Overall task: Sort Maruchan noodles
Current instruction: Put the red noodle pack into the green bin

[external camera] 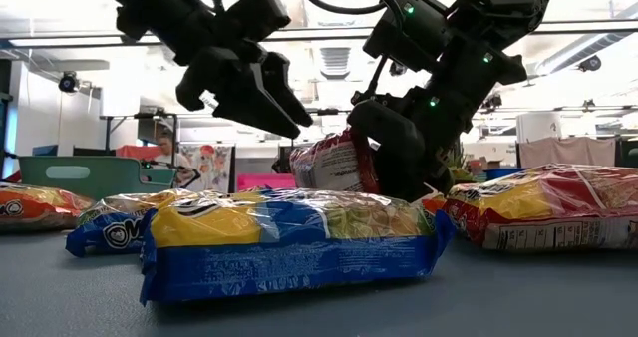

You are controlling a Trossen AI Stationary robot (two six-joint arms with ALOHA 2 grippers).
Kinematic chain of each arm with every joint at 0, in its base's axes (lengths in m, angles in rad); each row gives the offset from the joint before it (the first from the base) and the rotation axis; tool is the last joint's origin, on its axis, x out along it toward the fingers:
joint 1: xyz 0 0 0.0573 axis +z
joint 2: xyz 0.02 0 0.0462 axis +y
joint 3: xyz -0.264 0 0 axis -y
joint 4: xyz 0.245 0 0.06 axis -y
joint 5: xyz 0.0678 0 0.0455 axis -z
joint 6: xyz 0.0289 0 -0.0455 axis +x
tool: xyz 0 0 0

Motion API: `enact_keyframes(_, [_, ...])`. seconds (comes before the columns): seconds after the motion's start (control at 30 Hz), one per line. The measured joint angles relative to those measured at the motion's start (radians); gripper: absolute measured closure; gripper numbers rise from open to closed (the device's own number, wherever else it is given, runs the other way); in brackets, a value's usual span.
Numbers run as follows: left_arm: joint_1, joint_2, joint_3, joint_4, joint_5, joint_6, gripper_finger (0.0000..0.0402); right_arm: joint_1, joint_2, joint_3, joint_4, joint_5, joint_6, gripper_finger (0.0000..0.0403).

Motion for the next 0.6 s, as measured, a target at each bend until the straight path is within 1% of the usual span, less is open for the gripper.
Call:
enact_keyframes(0.1, [0.016, 0.027, -0.001, 0.008, 0.029, 0.006, 0.0135, 0.000, 0.000, 0.000, 0.001, 0.000, 0.000, 0.0339])
enact_keyframes(0.2, [0.029, 0.063, -0.001, 0.054, 0.069, 0.011, 0.0136, 0.000, 0.000, 0.000, 0.002, 0.001, -0.001, 0.0339])
enact_keyframes(0.4, [0.043, 0.109, -0.001, 0.124, 0.082, 0.042, 0.0150, 0.000, 0.000, 0.000, 0.003, -0.002, -0.002, 0.0339])
enact_keyframes(0.6, [0.053, 0.127, -0.001, 0.141, 0.115, 0.041, 0.0170, 0.000, 0.000, 0.001, 0.005, -0.006, -0.012, 0.0339])
